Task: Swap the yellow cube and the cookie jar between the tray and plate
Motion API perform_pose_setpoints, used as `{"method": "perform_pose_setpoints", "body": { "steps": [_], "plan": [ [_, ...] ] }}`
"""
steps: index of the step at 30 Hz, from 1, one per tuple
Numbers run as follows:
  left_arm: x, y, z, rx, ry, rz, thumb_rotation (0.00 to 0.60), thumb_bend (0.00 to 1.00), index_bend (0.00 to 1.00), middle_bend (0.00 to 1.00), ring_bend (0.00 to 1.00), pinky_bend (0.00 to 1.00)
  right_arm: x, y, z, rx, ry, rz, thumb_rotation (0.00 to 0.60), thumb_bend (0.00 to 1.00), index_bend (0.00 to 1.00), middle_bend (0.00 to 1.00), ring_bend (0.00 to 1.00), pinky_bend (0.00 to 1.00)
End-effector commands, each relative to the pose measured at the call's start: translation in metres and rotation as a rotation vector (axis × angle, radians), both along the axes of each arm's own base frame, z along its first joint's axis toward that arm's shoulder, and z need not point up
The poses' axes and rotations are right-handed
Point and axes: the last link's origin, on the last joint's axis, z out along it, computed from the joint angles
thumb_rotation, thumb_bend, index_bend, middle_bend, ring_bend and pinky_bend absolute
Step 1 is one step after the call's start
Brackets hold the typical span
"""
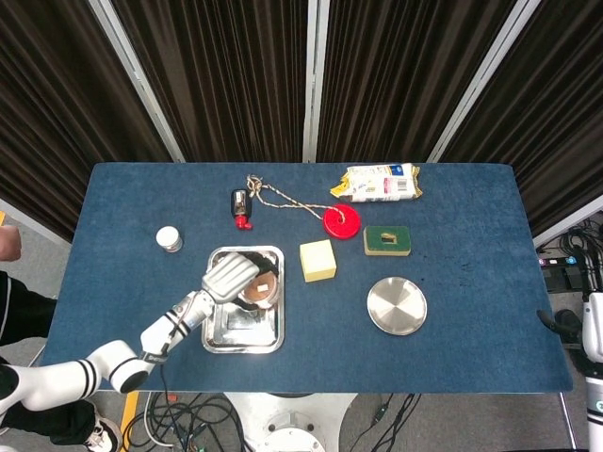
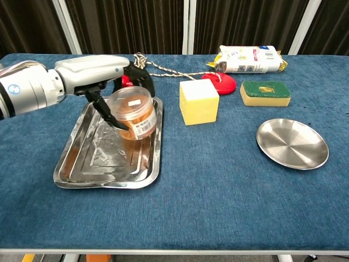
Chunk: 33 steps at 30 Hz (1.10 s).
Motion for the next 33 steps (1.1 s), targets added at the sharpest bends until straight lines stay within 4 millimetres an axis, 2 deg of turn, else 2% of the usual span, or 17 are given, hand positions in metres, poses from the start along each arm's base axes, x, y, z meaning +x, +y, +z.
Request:
{"method": "perform_pose_setpoints", "body": {
  "steps": [1, 8, 18, 23, 33],
  "plan": [
    [0.023, -0.011, -0.004, -0.043, -0.038, -0.067, 0.600, 0.14, 0.39, 0.40, 0.30, 0.54, 0.000, 0.000, 0.003, -0.006, -0.002, -0.004, 0.600, 0.00, 0.00, 0.00, 0.00, 0.00],
    [0.059, -0.024, -0.028, -0.119, -0.062, -0.157, 0.600, 0.14, 0.39, 0.41, 0.30, 0.54, -0.003, 0.000, 0.005, -0.007, -0.014, -0.015, 0.600, 0.00, 0.00, 0.00, 0.00, 0.00],
    [0.087, -0.030, -0.065, -0.162, -0.025, -0.235, 0.600, 0.14, 0.39, 0.40, 0.30, 0.54, -0.011, 0.003, 0.014, -0.032, -0.032, -0.025, 0.600, 0.00, 0.00, 0.00, 0.00, 0.00],
    [0.092, -0.034, -0.071, -0.187, -0.029, -0.250, 0.600, 0.14, 0.38, 0.40, 0.30, 0.54, -0.014, 0.004, 0.017, -0.043, -0.036, -0.027, 0.600, 0.00, 0.00, 0.00, 0.00, 0.00],
    [0.086, -0.035, -0.078, -0.190, -0.017, -0.254, 0.600, 0.11, 0.30, 0.34, 0.25, 0.49, -0.019, 0.003, 0.015, -0.044, -0.040, -0.040, 0.600, 0.00, 0.00, 0.00, 0.00, 0.00]
  ]
}}
